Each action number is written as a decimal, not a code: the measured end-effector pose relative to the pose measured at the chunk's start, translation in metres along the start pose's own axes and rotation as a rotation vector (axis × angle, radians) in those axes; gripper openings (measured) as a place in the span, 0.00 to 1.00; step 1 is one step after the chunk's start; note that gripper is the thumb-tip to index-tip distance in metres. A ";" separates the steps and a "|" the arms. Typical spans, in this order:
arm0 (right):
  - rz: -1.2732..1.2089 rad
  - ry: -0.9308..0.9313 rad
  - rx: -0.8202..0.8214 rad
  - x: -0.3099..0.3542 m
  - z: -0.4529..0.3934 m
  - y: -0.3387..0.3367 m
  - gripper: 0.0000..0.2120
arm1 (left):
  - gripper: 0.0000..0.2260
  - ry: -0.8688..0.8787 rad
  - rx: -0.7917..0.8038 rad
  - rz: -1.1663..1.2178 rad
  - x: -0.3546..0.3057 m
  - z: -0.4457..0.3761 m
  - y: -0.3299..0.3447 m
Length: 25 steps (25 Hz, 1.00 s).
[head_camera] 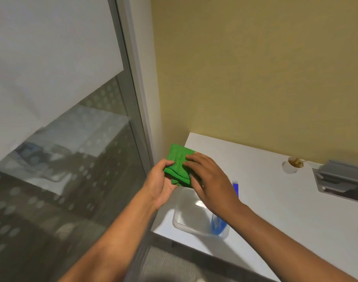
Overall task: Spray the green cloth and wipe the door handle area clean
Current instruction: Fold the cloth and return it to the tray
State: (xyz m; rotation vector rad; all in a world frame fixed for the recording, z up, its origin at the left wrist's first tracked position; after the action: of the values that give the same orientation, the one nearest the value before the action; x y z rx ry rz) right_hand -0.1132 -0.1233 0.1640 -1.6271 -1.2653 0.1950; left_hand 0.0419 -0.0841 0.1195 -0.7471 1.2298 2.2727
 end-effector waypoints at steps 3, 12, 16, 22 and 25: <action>0.119 0.008 0.108 0.002 0.027 0.031 0.18 | 0.05 0.053 -0.152 -0.217 0.015 -0.019 -0.023; 0.201 0.456 0.303 -0.007 0.115 0.113 0.30 | 0.10 -0.101 -0.100 -0.812 0.088 -0.069 -0.066; 0.190 0.468 0.301 -0.021 0.129 0.130 0.28 | 0.13 -0.020 -0.115 -1.148 0.111 -0.086 -0.066; 0.175 0.542 0.366 -0.052 0.136 0.152 0.15 | 0.13 -0.005 -0.141 -1.280 0.138 -0.103 -0.071; 0.158 0.541 0.445 -0.064 0.141 0.163 0.18 | 0.13 0.008 -0.150 -1.372 0.146 -0.107 -0.070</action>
State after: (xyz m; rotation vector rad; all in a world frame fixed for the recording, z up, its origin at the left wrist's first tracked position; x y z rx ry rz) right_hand -0.1296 -0.0770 -0.0548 -1.2716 -0.6250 0.1106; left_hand 0.0010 -0.1214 -0.0665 -1.1459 0.2616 1.1778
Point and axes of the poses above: each hand's wrist, its own z-axis away from the middle knuckle, its own y-axis out of the palm, x = y × z, the point moved 4 cm from there along -z, towards the middle knuckle, and after that the axes turned 5 degrees about -x, right-handed, at the moved point
